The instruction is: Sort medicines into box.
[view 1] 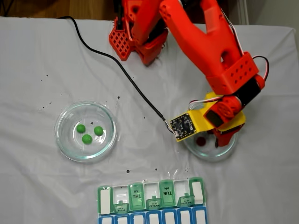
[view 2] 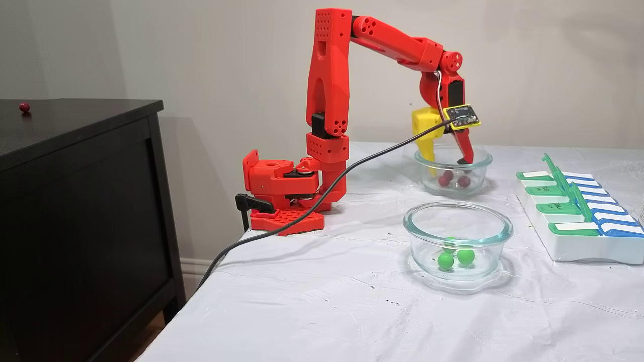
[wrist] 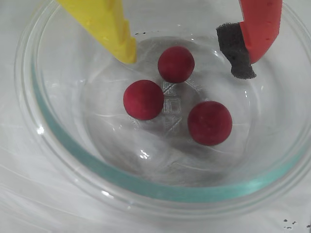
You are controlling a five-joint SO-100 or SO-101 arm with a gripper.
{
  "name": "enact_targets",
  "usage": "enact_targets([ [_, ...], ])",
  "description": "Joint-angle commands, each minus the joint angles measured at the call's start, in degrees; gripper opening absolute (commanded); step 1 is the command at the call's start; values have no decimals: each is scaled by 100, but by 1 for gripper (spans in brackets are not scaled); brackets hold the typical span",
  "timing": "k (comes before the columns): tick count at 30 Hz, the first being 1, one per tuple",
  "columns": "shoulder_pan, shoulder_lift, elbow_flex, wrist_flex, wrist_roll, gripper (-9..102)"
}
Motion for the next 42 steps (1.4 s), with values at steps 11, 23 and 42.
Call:
enact_targets([
  [11, -132, -123, 0, -18, -9, 24],
  [23, -255, -149, 53, 26, -26, 1],
  [42, -105, 1134, -765, 1213, -97, 0],
])
